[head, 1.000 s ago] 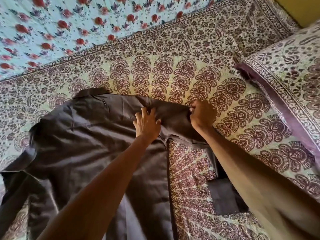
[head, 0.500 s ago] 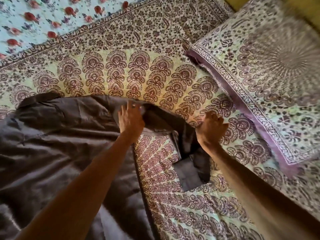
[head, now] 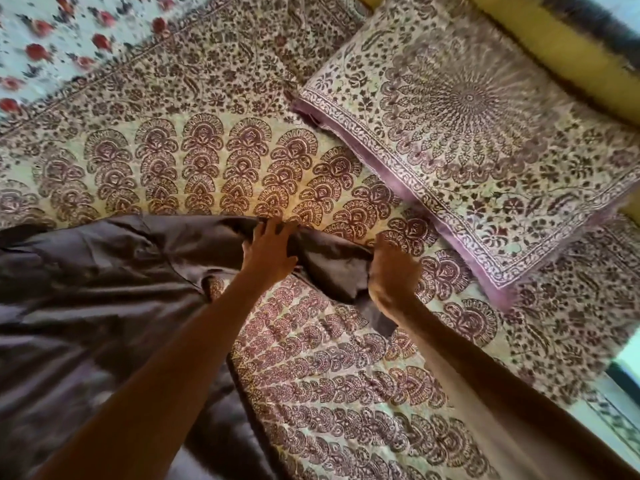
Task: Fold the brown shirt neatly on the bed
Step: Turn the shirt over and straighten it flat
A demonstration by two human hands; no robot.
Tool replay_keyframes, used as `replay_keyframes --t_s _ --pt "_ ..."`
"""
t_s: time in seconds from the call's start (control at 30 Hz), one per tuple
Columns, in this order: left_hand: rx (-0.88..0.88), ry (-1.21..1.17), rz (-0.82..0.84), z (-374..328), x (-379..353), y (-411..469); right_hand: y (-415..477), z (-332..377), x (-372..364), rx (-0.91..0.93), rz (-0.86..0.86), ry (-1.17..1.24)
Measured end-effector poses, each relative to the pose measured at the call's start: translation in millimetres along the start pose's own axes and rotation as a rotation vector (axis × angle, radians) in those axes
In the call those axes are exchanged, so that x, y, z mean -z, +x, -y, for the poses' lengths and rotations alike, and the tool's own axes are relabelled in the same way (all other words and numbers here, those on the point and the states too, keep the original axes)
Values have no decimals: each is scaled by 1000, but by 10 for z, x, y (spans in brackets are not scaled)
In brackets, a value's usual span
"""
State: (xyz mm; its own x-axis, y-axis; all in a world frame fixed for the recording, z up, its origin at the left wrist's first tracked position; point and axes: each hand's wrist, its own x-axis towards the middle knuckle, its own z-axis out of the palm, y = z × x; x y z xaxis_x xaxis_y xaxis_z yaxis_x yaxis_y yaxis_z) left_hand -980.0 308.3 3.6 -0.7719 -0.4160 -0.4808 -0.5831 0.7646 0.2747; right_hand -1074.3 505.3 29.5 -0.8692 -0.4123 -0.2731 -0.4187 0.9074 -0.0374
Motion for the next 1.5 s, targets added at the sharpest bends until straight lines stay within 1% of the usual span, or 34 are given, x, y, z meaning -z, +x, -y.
replay_keyframes --t_s 0.07,0.1,0.17,0.23,0.33,0.43,0.47,0.53,0.57,0.6,0.63,0.7,0.77,0.8,0.87,0.9,0.93,1.0,1.07,1.13,1.2,1.3,1.33,1.37,1.43,1.47,1.5 --pt "16 -19 -19 -6 -40 17 317 -45 196 9 -171 -7" --pt "31 -19 -41 -19 -51 32 466 -81 292 2 -227 -20" --pt "65 -18 -92 -52 -49 65 711 -171 434 -67 -172 -98" --pt "102 -70 -122 -88 -48 105 851 -245 493 -125 -122 -188" --pt "118 -113 -117 -138 -74 135 879 -294 468 -92 -116 -232" --pt "52 -90 -125 -207 -147 119 890 -373 453 -65 -100 -353" --pt "17 -75 -125 -225 -177 110 926 -396 439 -90 -123 -398" --pt "-54 -10 -110 -259 -256 97 930 -429 469 -133 -247 -428" --pt "-82 33 -99 -275 -306 90 901 -452 463 -121 -308 -399" --pt "-96 69 -92 -292 -353 89 844 -476 442 -90 -327 -293" --pt "-95 89 -87 -311 -386 96 761 -488 414 -52 -320 -145" --pt "-66 90 -75 -375 -404 127 545 -536 316 -116 -261 82" --pt "-45 90 -58 -439 -396 162 332 -603 203 -176 -248 60" --pt "-38 92 -47 -461 -391 173 272 -656 120 -156 -269 21" --pt "-34 87 -31 -475 -387 183 251 -779 13 -52 -317 8" --pt "-32 84 -26 -472 -392 185 276 -827 26 -20 -365 14" --pt "-30 81 -22 -467 -396 189 323 -854 97 -29 -434 11" --pt "-22 66 -11 -471 -404 201 470 -891 300 -97 -545 -32" --pt "-9 46 -8 -508 -411 212 625 -944 400 -97 -522 -42" --pt "4 31 -20 -556 -411 235 770 -988 410 -49 -503 32" --pt "17 20 -33 -588 -415 269 788 -961 479 -69 -517 74" --pt "-6 -46 -38 -569 -394 253 745 -858 506 -151 -537 -47" --pt "-25 -129 -76 -530 -367 214 726 -814 502 -165 -553 -79" --pt "-47 -247 -151 -463 -328 161 689 -755 515 -160 -567 -90" --pt "-27 -463 -361 -186 -208 4 597 -537 513 -52 -595 -54" --pt "10 -487 -459 2 -164 -75 524 -393 502 28 -581 -25" --pt "57 -446 -536 250 -120 -163 453 -201 453 109 -533 30"
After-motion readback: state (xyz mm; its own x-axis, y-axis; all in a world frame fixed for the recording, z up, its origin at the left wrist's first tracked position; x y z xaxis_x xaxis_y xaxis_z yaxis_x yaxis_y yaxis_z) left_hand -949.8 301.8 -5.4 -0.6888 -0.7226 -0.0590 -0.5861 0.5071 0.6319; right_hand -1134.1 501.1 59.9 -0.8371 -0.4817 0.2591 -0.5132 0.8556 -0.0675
